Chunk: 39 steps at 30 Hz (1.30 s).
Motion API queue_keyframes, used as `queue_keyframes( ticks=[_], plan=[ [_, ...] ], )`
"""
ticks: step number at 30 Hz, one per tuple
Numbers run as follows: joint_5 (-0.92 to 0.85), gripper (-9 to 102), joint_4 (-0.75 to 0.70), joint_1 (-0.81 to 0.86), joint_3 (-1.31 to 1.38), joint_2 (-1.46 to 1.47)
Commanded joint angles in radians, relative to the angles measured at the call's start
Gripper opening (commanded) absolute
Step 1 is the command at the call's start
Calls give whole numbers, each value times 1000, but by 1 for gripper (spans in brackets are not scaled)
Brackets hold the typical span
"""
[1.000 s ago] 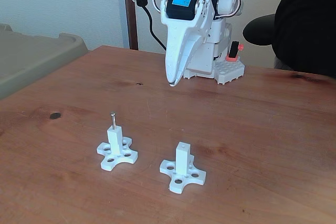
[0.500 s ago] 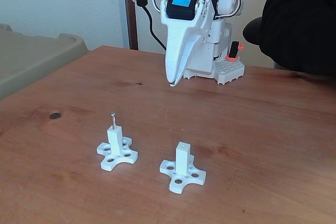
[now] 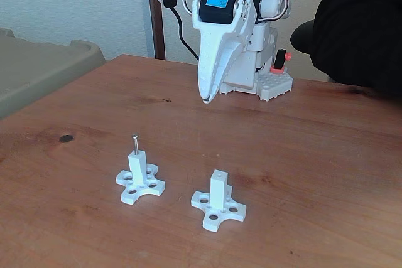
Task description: Grab the screw and set it in the hole.
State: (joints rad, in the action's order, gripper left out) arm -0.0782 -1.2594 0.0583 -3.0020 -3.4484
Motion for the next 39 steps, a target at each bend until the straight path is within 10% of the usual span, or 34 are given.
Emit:
queue_keyframes(
  ticks=[1,39],
  plan=[
    [-15,-4,-61,-5,3,-18],
    [49,-4,31,40,758,963]
  ],
)
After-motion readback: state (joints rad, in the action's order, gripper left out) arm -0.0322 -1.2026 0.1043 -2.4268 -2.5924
